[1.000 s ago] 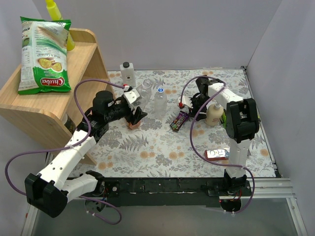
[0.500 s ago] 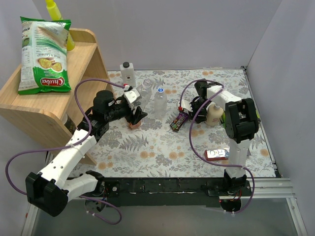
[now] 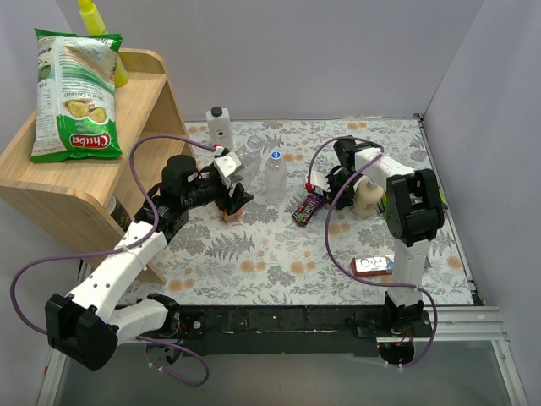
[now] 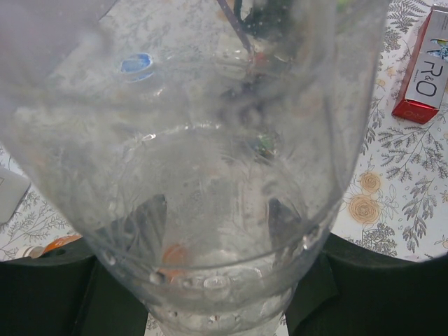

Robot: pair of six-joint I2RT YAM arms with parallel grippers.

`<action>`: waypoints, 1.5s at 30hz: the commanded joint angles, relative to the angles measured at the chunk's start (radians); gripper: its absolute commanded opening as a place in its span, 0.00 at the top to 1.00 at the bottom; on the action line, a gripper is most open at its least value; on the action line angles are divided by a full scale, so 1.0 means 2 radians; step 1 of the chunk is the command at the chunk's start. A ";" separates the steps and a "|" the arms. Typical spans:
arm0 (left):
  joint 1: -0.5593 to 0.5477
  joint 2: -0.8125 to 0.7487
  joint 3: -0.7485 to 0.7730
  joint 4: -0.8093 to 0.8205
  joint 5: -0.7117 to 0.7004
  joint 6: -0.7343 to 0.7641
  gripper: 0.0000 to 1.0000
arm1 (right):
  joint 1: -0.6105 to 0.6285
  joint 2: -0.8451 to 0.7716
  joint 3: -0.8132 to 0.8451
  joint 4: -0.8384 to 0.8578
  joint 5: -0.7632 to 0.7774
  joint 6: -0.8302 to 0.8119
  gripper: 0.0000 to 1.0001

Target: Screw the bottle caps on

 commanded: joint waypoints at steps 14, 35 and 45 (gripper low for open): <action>-0.022 -0.029 -0.118 0.004 0.119 0.064 1.00 | 0.001 -0.198 0.019 -0.143 -0.177 0.045 0.75; -0.136 0.042 -0.240 0.258 0.098 0.084 1.00 | 0.222 -0.333 0.072 -0.202 -0.230 -0.050 0.71; -0.146 0.056 -0.221 0.213 0.094 0.097 1.00 | 0.254 -0.339 0.076 -0.176 -0.211 -0.036 0.73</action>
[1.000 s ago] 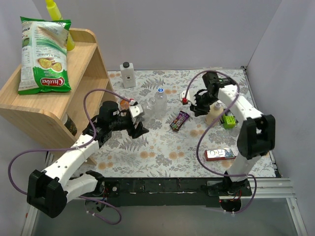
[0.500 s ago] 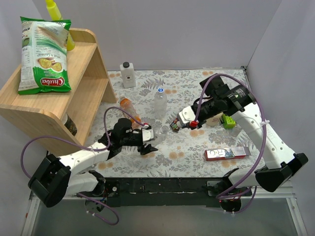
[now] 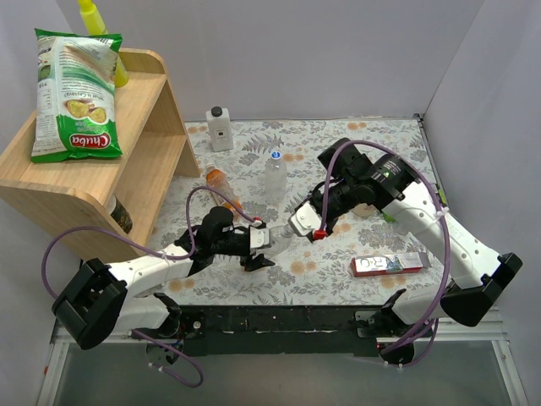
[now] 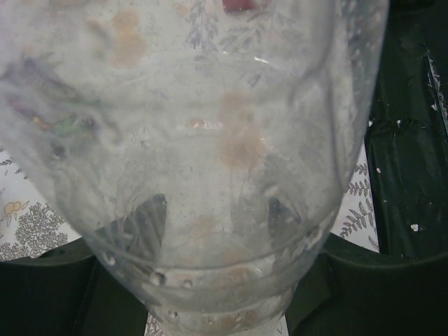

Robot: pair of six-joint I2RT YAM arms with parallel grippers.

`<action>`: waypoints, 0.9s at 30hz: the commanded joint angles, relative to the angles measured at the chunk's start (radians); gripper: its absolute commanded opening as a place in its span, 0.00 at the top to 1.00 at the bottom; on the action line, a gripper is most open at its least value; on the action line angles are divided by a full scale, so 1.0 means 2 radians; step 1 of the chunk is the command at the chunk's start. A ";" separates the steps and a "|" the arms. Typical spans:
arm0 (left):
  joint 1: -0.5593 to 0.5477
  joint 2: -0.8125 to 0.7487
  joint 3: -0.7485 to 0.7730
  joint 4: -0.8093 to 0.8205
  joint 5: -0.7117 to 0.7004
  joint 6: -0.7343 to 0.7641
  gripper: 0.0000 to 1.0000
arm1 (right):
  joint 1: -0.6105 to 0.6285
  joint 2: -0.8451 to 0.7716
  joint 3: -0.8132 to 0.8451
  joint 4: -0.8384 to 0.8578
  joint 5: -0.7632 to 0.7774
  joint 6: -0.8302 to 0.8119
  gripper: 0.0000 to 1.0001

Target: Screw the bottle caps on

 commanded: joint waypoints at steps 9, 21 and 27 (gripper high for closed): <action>-0.005 -0.006 0.023 -0.007 0.000 0.016 1.00 | 0.033 0.016 0.025 -0.028 0.034 -0.035 0.73; -0.006 -0.010 0.017 0.022 -0.007 0.033 1.00 | 0.044 0.040 0.026 -0.032 0.076 -0.059 0.74; -0.006 -0.015 -0.001 0.074 -0.036 0.025 1.00 | 0.043 0.057 0.032 -0.032 0.060 -0.008 0.76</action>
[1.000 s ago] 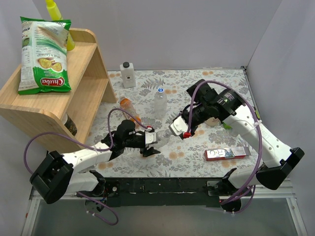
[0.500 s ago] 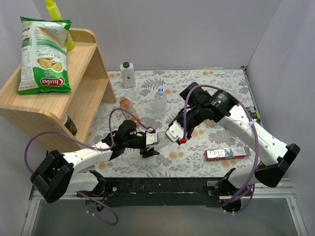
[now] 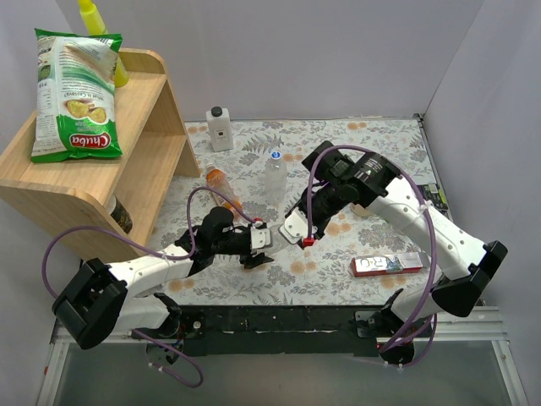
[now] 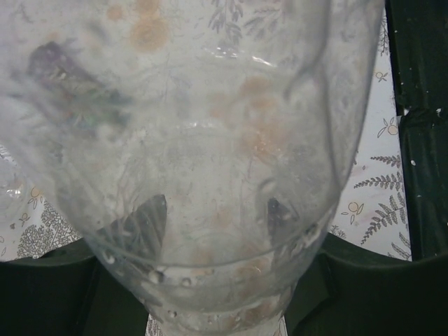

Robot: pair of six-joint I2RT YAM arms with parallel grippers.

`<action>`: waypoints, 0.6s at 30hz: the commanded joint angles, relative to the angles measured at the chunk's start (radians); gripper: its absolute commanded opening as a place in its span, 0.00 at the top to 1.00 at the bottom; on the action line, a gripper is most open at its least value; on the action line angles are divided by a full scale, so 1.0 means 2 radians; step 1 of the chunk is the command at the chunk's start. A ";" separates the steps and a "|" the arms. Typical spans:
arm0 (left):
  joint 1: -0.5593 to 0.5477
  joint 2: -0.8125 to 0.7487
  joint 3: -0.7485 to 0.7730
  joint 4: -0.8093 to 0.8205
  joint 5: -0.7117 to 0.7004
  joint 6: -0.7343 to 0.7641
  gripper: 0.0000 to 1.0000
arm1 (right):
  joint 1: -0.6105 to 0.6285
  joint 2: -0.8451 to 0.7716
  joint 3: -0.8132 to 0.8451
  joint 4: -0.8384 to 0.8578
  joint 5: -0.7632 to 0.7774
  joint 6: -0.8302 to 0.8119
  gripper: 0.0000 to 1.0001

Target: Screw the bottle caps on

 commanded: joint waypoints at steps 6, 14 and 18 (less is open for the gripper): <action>-0.003 -0.016 -0.024 0.154 -0.026 -0.032 1.00 | 0.001 0.047 0.008 0.001 -0.002 0.134 0.78; -0.004 -0.006 -0.030 0.227 -0.086 -0.121 1.00 | -0.004 0.102 0.054 0.051 0.027 0.345 0.82; -0.006 -0.009 -0.037 0.243 -0.082 -0.122 1.00 | -0.005 0.149 0.108 0.014 0.014 0.369 0.82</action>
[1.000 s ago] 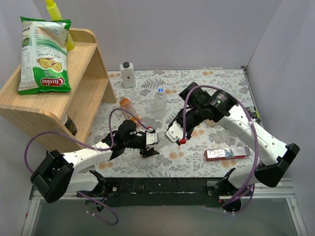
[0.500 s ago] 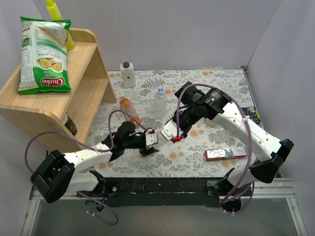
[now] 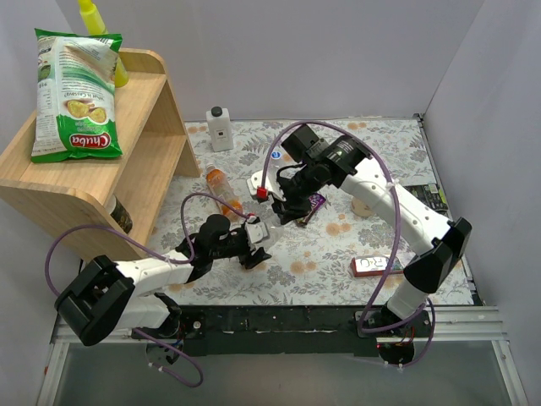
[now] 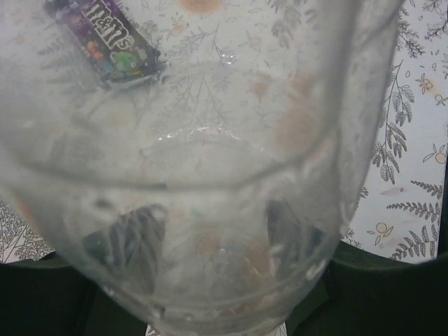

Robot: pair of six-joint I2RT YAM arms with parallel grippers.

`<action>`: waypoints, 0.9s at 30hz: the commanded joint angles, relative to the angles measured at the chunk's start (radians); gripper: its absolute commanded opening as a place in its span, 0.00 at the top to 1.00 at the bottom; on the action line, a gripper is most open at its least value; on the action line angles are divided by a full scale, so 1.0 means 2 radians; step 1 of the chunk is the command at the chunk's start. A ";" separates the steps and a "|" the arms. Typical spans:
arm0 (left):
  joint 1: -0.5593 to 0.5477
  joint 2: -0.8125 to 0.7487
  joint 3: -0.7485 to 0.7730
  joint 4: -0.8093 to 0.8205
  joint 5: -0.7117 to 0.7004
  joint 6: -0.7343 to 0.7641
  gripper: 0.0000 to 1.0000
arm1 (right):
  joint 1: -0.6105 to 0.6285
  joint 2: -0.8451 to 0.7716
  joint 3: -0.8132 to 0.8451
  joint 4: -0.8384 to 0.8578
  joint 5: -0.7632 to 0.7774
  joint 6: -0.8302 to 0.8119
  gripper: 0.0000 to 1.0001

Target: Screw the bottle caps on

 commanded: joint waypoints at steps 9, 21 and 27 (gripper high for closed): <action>-0.009 -0.028 0.003 0.163 -0.023 -0.040 1.00 | 0.008 0.092 0.041 -0.040 0.003 0.206 0.84; -0.014 -0.027 -0.004 0.150 -0.031 -0.054 1.00 | 0.007 0.109 0.068 -0.044 0.066 0.273 0.99; -0.014 -0.025 -0.004 0.157 -0.024 -0.057 1.00 | 0.008 0.113 0.064 -0.044 0.068 0.291 0.99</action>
